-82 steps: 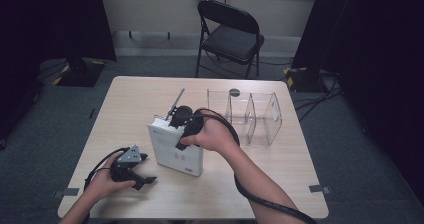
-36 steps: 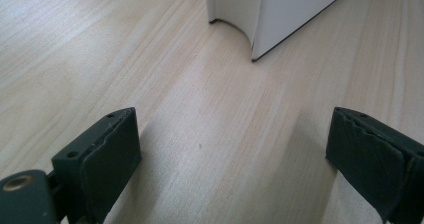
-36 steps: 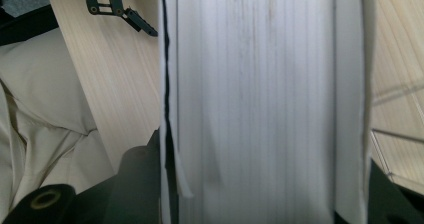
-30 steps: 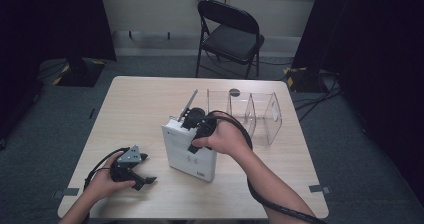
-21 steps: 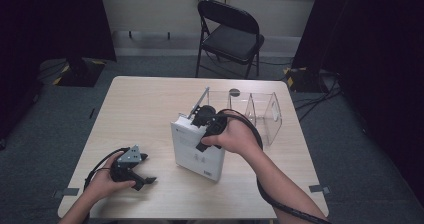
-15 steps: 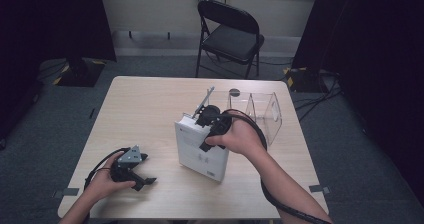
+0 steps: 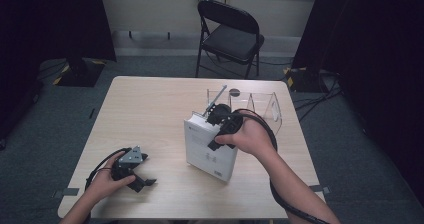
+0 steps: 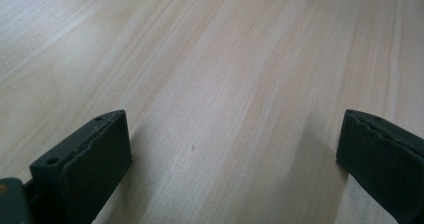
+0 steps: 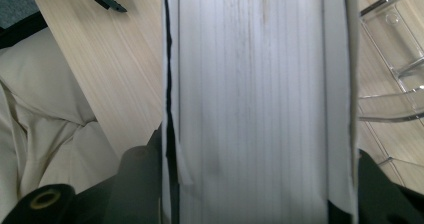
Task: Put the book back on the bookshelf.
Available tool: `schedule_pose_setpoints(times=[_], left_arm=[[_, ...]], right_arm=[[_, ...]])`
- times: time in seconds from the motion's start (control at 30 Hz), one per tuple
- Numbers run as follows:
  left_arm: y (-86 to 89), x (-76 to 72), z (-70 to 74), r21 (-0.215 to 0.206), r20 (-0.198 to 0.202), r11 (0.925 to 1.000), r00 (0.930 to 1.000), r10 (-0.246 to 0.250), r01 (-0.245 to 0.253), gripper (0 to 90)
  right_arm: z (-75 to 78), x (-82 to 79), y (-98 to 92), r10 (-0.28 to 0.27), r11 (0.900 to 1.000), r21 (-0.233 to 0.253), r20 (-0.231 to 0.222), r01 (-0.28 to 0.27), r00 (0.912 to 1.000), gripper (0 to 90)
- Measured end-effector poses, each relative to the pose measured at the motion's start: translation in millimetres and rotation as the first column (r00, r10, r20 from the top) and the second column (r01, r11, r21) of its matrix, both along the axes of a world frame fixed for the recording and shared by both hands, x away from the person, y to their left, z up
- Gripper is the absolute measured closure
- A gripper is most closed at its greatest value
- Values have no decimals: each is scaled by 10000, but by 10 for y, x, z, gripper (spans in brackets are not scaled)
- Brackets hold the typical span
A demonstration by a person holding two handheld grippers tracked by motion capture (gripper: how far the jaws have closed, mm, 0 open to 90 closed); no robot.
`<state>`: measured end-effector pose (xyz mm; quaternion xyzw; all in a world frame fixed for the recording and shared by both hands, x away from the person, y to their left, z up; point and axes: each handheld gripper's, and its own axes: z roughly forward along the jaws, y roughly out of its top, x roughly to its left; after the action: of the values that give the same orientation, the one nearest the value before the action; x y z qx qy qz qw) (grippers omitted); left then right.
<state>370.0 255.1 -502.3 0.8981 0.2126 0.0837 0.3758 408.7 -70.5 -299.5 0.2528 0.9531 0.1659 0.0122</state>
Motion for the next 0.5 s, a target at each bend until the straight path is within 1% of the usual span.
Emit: schedule_pose_setpoints(times=[0.1, 0.2, 0.3, 0.4, 0.5], left_arm=[[-1, 0, 0, -1, -5, 10000, 10000, -6, 6, 0], [-1, -1, 0, 15, -2, 10000, 10000, 2, -2, 0], [-1, -1, 0, 12, -4, 10000, 10000, 8, -8, 0], [-2, -1, 0, 12, -5, 10000, 10000, 8, -8, 0], [-2, -1, 0, 13, 0, 10000, 10000, 9, -9, 0]], right_arm=[[7, -1, -46, -150, 9999, -20, -70, 150, 9999, 522], [11, -9, -73, -212, 9997, -75, -10, 212, 9998, 522], [10, -10, -119, -366, 9993, -25, -41, 366, 9993, 522], [17, -14, -161, -362, 9993, -8, -31, 362, 9993, 522], [17, -14, -216, -488, 9987, 122, -91, 490, 9988, 522]])
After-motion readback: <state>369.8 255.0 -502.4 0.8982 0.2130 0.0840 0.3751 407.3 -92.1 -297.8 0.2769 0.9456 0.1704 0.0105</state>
